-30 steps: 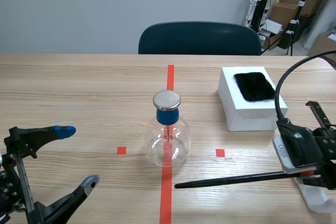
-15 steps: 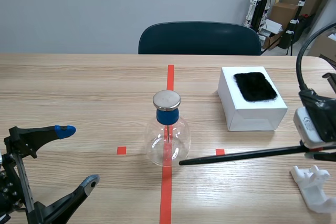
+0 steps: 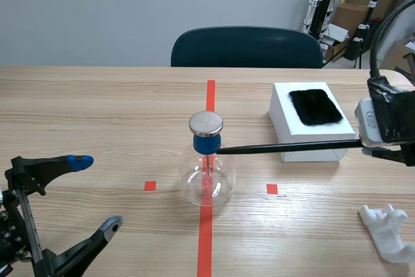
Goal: Do the electroscope experiment. pick up the black charging rod
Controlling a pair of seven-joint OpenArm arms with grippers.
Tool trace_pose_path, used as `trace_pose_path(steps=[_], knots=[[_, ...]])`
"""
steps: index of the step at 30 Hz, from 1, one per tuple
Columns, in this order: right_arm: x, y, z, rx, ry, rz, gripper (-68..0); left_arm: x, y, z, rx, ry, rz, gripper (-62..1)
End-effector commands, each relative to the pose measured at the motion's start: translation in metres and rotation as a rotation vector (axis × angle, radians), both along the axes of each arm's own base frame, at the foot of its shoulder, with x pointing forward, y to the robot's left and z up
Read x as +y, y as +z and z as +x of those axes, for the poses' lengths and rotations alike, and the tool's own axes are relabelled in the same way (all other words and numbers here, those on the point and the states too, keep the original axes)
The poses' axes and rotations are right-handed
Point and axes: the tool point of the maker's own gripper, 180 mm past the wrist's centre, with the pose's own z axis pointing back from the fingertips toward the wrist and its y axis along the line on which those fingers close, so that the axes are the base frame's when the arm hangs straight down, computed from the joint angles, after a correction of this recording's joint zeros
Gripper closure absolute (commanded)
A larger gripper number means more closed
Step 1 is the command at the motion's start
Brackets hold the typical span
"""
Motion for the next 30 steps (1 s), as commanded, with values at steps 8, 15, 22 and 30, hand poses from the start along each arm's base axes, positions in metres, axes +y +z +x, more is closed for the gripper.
trace_pose_path(steps=[8, 15, 22, 30], knots=[[-0.004, 0.024, 0.005, -0.175, -0.053, 0.052, -0.6, 0.003, 0.009, 0.003, -0.029, 0.006, -0.016, -62.3], [0.002, 0.04, -0.022, -0.261, -0.05, 0.052, -0.6, 0.003, 0.009, 0.003, -0.029, 0.006, -0.016, -62.3], [0.008, 0.056, -0.048, -0.373, -0.013, 0.046, -0.6, 0.003, 0.009, 0.003, -0.029, 0.006, -0.016, -62.3], [0.015, 0.061, -0.089, -0.417, 0.03, 0.072, -0.6, 0.003, 0.009, 0.003, -0.029, 0.006, -0.016, -62.3]])
